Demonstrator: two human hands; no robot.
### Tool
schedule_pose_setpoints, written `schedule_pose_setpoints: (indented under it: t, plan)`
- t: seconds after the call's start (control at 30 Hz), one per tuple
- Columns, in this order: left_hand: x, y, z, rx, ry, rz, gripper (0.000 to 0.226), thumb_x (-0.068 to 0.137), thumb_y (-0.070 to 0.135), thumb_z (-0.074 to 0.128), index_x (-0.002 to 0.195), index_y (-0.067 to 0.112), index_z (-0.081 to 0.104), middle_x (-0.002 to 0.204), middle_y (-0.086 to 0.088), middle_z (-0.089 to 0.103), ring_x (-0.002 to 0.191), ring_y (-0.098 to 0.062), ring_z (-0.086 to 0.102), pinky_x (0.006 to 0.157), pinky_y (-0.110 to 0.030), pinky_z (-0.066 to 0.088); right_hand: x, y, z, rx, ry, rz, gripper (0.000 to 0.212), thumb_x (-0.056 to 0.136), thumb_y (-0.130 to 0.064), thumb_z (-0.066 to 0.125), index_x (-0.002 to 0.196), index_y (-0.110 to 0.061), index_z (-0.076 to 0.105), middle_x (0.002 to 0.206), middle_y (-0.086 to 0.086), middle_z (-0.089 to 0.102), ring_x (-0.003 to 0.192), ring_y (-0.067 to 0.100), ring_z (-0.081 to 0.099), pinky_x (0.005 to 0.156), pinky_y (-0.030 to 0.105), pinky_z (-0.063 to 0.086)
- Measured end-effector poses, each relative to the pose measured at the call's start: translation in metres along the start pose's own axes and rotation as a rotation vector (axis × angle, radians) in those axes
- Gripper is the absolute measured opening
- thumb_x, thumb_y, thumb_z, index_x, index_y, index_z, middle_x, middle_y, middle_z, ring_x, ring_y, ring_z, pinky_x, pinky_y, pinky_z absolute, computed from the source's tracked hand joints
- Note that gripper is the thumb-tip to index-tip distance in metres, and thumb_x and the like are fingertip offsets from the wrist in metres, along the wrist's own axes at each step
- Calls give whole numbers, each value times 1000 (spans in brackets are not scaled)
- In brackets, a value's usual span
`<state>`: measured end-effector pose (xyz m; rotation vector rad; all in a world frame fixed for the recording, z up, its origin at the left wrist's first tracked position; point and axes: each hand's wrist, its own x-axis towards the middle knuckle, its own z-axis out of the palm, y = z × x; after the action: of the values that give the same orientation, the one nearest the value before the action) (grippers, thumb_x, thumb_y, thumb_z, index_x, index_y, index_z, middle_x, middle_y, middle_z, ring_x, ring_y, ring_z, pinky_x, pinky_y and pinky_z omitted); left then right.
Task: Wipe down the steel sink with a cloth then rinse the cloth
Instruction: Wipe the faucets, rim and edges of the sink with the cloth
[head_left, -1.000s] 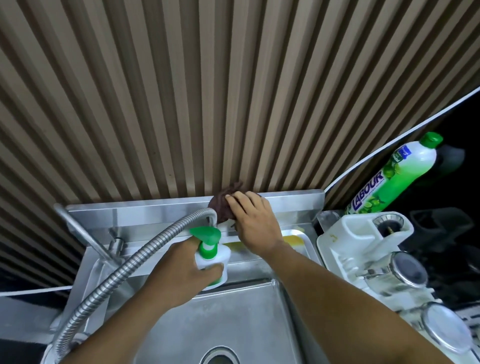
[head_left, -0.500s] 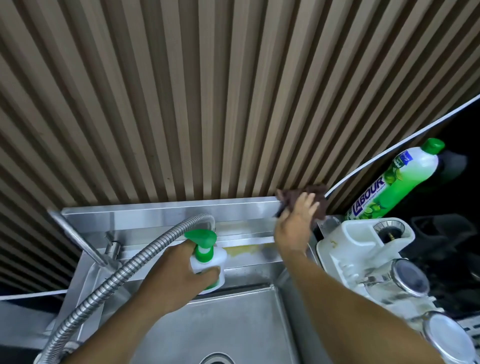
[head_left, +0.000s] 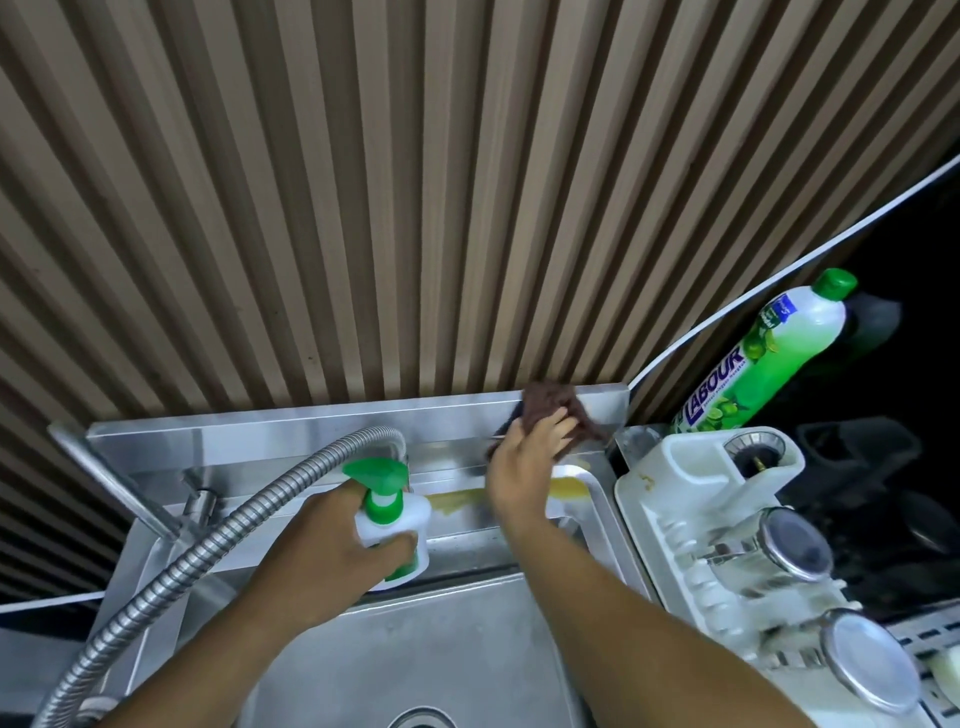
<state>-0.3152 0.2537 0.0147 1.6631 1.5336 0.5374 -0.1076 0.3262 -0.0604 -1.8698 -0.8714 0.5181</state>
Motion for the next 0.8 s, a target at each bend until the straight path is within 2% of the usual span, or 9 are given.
schedule_pose_setpoints:
  t: [0.1,0.2,0.27,0.37,0.5,0.57,0.63,0.7,0.8]
  plan:
    - [1,-1,-2,14,5,-9,27,71,39,81,93,33,66,85,14,72,79,-4,67,76,-32,57,4,-6,-2,90,-10,61,62,108,-18,34,157,4,1,166,19,-9,154,32,-6,123,35,3]
    - [-1,-2,-4,23,7,-5,28,72,38,81,94,31,67,84,14,72,79,-5,67,75,-32,57,57,-14,-30,115,186,253,64,107,-16,37,155,7,3,165,23,-6,153,37,2,121,38,9]
    - [-2,-2,-4,16,8,-1,27,72,38,81,94,32,67,81,18,71,77,-2,66,75,-31,57,78,-13,-44,159,241,367,64,107,-18,36,156,6,3,166,22,-3,151,38,11,120,42,18]
    - [-2,0,-4,-6,8,-15,28,69,41,81,91,33,66,80,20,71,76,1,65,75,-32,57,43,-17,-23,165,179,279,61,108,-21,34,156,7,7,165,25,-2,151,38,11,120,41,18]
    - [-4,2,-5,-24,-7,-31,41,57,55,70,92,33,66,82,17,72,76,-1,67,75,-34,58,-13,-22,9,252,-40,242,64,110,-28,31,159,-5,-3,167,11,-15,152,29,13,119,33,18]
    - [-5,2,-7,-25,-6,-34,42,57,55,69,92,33,66,82,18,72,76,-1,67,76,-35,59,7,-18,0,281,1,280,63,109,-27,30,159,-4,-1,167,14,-12,152,31,14,119,34,18]
    - [-6,2,-9,-35,-4,-31,39,60,53,71,92,32,66,82,20,71,77,-1,67,77,-35,58,41,-8,-24,274,129,313,64,108,-28,31,158,0,3,167,19,-2,151,36,16,121,39,20]
    - [-7,1,-10,-40,-4,-31,34,63,50,73,92,32,66,82,20,71,77,-1,67,77,-35,58,65,-1,-43,284,212,390,64,109,-28,31,159,-4,0,168,14,1,150,35,20,118,39,21]
    - [-6,0,-10,-37,-1,-30,28,68,44,77,91,33,65,82,20,71,78,-1,67,78,-36,58,42,-4,-30,275,176,370,65,109,-28,31,159,-4,-2,167,14,7,147,36,28,116,40,26]
